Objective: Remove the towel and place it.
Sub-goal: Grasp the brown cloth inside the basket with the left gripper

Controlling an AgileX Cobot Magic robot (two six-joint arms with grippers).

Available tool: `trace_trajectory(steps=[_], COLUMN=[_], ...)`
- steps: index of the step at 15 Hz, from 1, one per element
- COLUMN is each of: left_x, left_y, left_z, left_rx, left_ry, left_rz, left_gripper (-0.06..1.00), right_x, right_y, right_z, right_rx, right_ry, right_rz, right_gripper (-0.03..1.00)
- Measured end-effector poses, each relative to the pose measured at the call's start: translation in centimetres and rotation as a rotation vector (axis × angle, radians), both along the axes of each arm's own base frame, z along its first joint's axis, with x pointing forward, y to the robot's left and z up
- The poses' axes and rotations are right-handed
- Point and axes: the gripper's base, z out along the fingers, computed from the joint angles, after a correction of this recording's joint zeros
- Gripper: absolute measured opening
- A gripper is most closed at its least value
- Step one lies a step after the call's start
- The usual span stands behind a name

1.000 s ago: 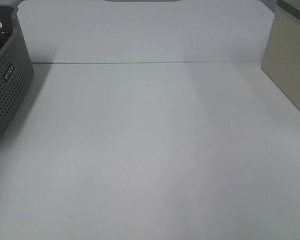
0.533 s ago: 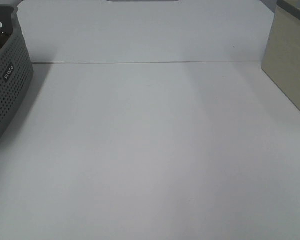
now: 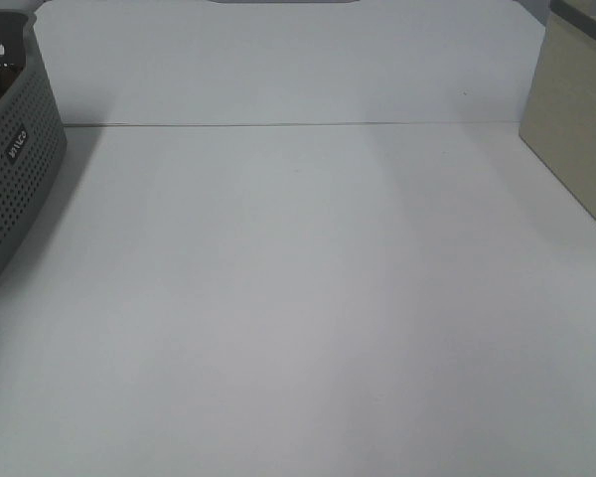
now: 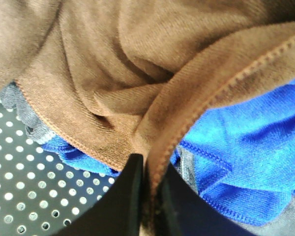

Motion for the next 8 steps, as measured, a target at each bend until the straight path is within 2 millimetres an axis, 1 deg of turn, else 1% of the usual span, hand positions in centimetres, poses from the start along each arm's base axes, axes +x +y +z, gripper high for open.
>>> trace_trajectory(steps=[1,2,3,4,6,8], left_x=[0.0,0.0,0.0,0.0,-0.7,-2.2], left_y=[0.0,-0.1,-0.4,-0.8,-1.8,-3.2], left_z=[0.0,0.2,0.9,2.3,6.6,11.0], left_rx=[-0.002,-0.004,-0.004,0.001,0.011,0.027], left_ry=[-0.002,-0.008,-0.029,-0.066,-0.174,-0.269], left_rz=[0.007,0.017,0.029,0.039,0.055,0.041], left_gripper=[0.00,0.00,0.00,0.00,0.00,0.00], right_x=[0.0,0.0,0.0,0.0,0.0,0.0], right_y=[0.0,0.0,0.0,0.0,0.0,0.0], right_z=[0.0,0.0,0.0,0.0,0.0,0.0], right_rx=[0.000,0.000,0.000,0.000,0.000,0.000], right_ry=[0.000,0.000,0.000,0.000,0.000,0.000], right_rz=[0.000,0.000,0.000,0.000,0.000,0.000], right_gripper=[0.86,0.86,0.86,0.86,0.86,0.86])
